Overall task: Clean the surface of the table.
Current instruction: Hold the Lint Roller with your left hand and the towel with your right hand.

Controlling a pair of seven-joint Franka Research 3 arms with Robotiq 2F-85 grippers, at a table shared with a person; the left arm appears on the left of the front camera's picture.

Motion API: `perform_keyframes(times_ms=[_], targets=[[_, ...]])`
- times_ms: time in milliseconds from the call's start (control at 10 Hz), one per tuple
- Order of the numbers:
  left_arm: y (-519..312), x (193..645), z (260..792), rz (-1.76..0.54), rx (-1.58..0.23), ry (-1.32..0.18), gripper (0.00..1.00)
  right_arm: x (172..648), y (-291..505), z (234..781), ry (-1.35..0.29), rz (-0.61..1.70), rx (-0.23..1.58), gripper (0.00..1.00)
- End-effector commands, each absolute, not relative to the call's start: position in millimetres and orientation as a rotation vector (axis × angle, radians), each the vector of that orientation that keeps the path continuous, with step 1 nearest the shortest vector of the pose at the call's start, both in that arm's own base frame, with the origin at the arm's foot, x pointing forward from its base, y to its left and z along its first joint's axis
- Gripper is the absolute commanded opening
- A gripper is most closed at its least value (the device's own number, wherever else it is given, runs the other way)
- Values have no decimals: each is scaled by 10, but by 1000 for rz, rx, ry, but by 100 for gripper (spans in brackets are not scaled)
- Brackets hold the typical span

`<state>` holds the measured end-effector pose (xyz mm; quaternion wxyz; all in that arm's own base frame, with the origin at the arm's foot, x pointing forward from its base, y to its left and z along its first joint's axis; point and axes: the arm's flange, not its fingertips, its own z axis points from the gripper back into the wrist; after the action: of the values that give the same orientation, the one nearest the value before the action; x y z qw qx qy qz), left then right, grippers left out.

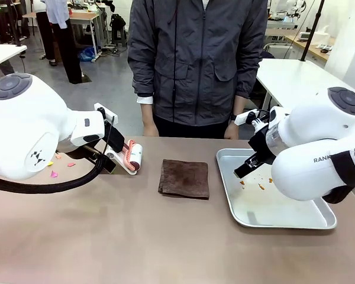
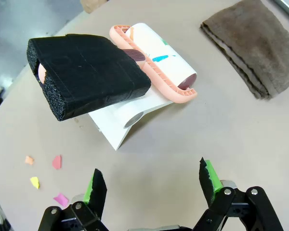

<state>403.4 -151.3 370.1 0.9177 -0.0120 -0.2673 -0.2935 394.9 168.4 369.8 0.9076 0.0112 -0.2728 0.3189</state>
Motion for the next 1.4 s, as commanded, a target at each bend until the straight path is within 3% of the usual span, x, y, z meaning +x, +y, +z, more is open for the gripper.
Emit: perform_keyframes(times_ms=[0,300,400,500,600,800,900,1100,1300], targets=[[-1514,4034,3701,-604,-25,-550,100,3949,1684,3700,-564,658,24,100],[-1513,4034,3701,-604,-25,-550,100,3949,1684,3698,-563,658,23,100],[-1434,3964,3772,-577,-107,-537,100,3945,1624,3786,-479,543,100,100],[-1391,3904,3891,-438,-178,-396,100,3909,1535,3919,-382,453,207,100],[-1328,3823,3997,-388,-290,-322,100,3859,1419,4052,-302,383,300,100],[-1122,3669,4157,-472,-605,-221,100,3815,1128,4281,-157,452,767,100],[-937,3618,4244,-522,-849,-221,100,3873,979,4292,-117,400,943,100],[-527,3527,4371,-454,-1116,-296,100,4058,664,4132,-52,251,1241,100],[-16,3595,4177,-254,-1239,-357,100,4013,467,4046,-64,229,1271,100]])
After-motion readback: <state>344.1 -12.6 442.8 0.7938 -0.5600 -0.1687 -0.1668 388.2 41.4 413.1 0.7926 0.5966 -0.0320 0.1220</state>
